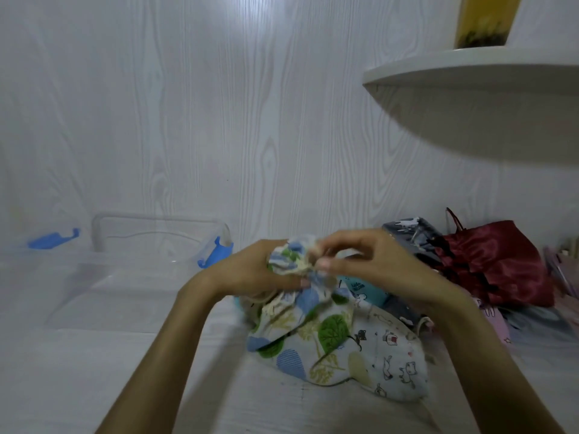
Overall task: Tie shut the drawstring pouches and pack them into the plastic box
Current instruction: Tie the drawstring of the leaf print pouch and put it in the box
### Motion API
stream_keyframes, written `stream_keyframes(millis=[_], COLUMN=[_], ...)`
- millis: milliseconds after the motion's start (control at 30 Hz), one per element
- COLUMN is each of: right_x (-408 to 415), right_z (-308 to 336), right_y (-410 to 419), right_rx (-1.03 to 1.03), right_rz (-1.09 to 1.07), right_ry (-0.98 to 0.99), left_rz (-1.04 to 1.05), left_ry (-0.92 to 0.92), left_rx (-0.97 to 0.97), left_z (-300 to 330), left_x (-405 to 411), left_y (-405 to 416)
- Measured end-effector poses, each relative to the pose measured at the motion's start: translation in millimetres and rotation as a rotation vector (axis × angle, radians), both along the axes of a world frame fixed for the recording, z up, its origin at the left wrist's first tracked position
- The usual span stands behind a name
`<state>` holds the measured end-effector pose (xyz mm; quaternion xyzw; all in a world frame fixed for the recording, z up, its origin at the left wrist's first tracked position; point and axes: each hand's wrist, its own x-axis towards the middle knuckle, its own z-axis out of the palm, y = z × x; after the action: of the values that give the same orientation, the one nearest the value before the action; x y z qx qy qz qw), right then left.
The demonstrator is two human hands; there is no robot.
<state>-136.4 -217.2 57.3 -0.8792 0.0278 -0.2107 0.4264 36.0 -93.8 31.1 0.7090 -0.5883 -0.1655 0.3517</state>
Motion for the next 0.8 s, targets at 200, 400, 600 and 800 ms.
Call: stream_keyframes(millis=[200,400,600,800], right_x=[13.2,31.7,23.0,3.7], right_z=[-27.3,-51.5,-59.1,-52.4], right_y=[-26.6,-23.7,-15.2,-1.8], right_rx=[0.040,-0.142,0.113,0.488], right_rz=[0.101,-0.206,-0.387,-0.230], right_ry=[0.517,0.455,0.532,0.579], left_rz=[0.080,0.359,0.692,0.289], left_ry=[0.192,-0.170,-0.723,-0.285], left_rx=[-0.238,-0.132,-0.048,0.364], left_z=[49.0,60.9,-7.1,-51.8], left_x=[1.1,9.9,-29.9,-43.8], left_y=[18.9,33.8,30.6,21.1])
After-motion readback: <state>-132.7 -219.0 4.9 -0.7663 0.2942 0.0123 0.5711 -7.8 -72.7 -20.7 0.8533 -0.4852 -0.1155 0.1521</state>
